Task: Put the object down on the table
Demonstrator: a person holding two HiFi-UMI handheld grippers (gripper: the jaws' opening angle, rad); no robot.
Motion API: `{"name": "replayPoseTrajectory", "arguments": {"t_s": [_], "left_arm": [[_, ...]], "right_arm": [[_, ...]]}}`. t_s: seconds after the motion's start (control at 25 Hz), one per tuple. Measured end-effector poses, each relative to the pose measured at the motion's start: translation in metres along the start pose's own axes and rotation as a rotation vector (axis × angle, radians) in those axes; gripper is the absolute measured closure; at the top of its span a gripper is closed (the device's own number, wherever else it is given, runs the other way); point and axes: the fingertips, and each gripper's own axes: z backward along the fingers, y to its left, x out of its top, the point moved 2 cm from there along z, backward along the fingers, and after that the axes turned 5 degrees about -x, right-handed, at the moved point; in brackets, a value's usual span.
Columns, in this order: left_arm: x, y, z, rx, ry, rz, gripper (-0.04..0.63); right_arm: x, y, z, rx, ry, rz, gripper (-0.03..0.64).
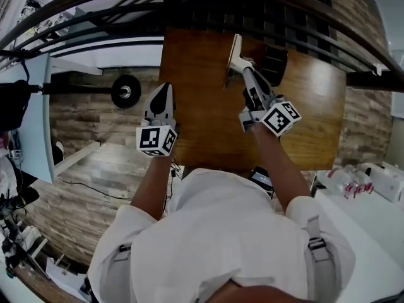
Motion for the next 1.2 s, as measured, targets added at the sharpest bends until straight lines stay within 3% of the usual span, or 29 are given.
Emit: {"name": "replayPoseTrajectory", "arguments": {"t_s": [0.16, 0.32, 0.52, 0.64, 1.0, 1.2], "left_arm": [[-0.002, -0.002, -0.019, -0.032, 0.007, 0.000, 0.583], [-0.006, 0.002, -0.037, -0.030, 0.008, 0.007, 0.583], [-0.013, 0.008, -0.054, -0.034, 0.012, 0.021, 0.584], [-0.016, 0.011, -0.062, -0.036, 0.013, 0.027, 0.586], [-0.020, 0.009, -0.072, -0.077, 0.013, -0.026, 0.586], [-0.025, 0.016, -0.071, -0.079, 0.025, -0.004, 0.586]], "right_arm": [[-0.012, -0.012, -0.015, -0.036, 0.011, -0.067, 0.591], [-0.015, -0.012, -0.042, 0.036, 0.008, -0.117, 0.591], [-0.043, -0.038, -0.059, -0.027, 0.062, -0.220, 0.591], [-0.061, -0.060, -0.062, -0.116, 0.095, -0.283, 0.591], [-0.095, -0.097, -0.080, -0.201, 0.144, -0.399, 0.591], [-0.112, -0.113, -0.090, -0.253, 0.167, -0.457, 0.591]]}}
